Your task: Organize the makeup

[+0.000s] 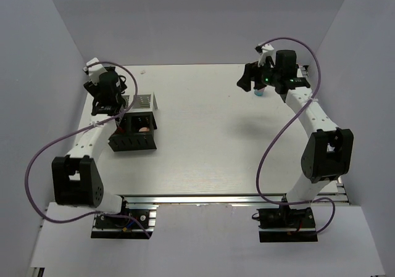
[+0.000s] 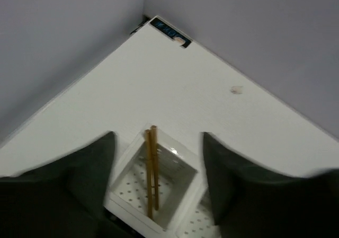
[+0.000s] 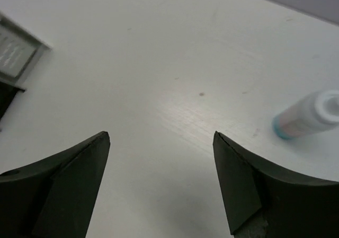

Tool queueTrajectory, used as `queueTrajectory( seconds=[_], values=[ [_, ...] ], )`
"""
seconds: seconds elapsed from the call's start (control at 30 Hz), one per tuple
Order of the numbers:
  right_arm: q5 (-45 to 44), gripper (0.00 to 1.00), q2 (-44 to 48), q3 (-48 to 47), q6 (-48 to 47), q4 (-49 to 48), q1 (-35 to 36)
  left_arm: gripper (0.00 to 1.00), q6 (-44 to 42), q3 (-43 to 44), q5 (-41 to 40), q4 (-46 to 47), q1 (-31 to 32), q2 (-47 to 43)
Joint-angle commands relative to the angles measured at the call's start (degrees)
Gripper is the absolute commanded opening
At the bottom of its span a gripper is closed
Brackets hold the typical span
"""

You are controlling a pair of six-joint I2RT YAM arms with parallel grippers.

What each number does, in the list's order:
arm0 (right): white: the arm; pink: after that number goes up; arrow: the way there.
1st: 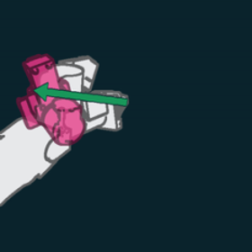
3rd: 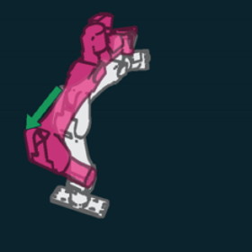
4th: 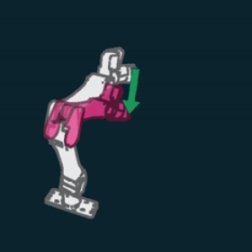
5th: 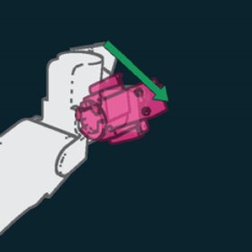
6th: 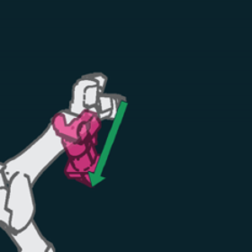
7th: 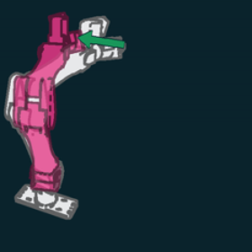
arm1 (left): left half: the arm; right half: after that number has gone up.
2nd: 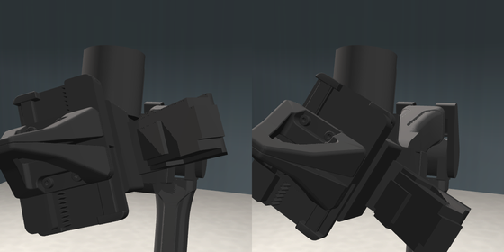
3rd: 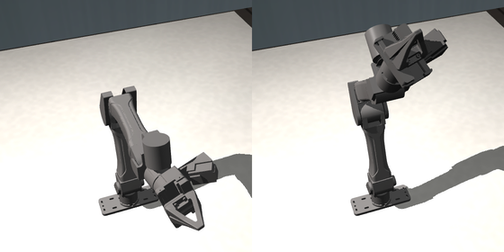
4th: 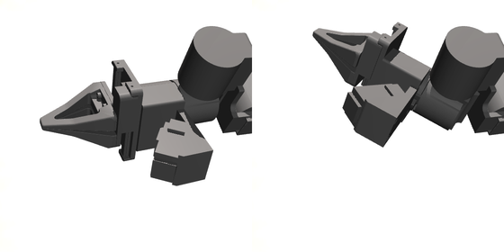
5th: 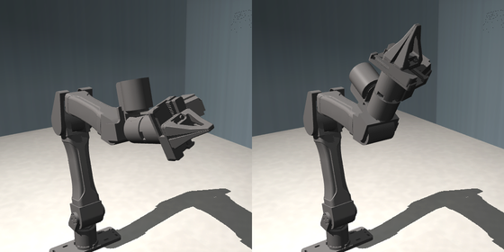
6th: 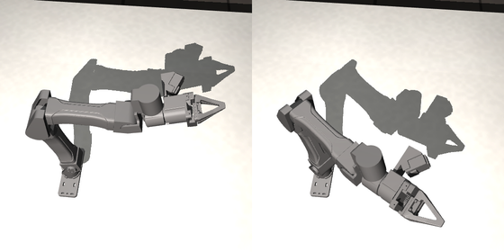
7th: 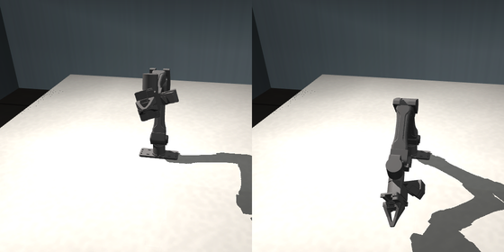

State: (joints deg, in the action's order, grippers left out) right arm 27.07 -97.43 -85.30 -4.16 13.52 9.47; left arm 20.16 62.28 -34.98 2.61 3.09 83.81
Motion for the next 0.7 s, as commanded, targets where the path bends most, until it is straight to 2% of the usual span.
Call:
queueTrajectory(
  seconds=[0.0,0.07,0.13,0.17,0.2,0.23,0.33,0.67],
  values=[
    [-11.6,0.86,3.5,-0.7,6.5,-8.5,-2.5,0.61,2.4,-0.1,8.9,-4.2,-0.2,-8.1],
    [-19.1,0.87,2.6,-1.5,7.0,-9.1,-3.4,0.46,4.3,-2.9,14.5,-3.8,-0.2,-12.4],
    [-26.6,0.89,1.5,-2.2,6.8,-8.8,-3.6,0.44,7.2,-6.0,22.5,-3.5,-0.2,-15.2],
    [-29.3,0.89,0.1,-2.8,6.6,-8.8,-3.5,0.49,8.0,-7.1,24.9,-3.5,-0.2,-16.3],
    [-31.4,0.89,-0.8,-3.1,6.4,-8.3,-3.6,0.66,8.7,-8.0,29.0,-3.5,-0.2,-18.2],
    [-35.0,0.90,-1.7,-3.6,6.4,-8.0,-3.6,0.73,10.2,-8.7,30.4,-3.8,-0.2,-19.3],
    [-39.1,0.89,-5.7,-6.5,5.9,-6.5,-3.6,0.84,12.3,-11.7,33.2,-5.4,-0.2,-22.9],
    [-39.6,0.89,-17.7,-13.7,6.3,-6.8,-4.5,0.87,13.8,-15.9,31.6,-11.6,-0.2,-31.0]
  ],
)
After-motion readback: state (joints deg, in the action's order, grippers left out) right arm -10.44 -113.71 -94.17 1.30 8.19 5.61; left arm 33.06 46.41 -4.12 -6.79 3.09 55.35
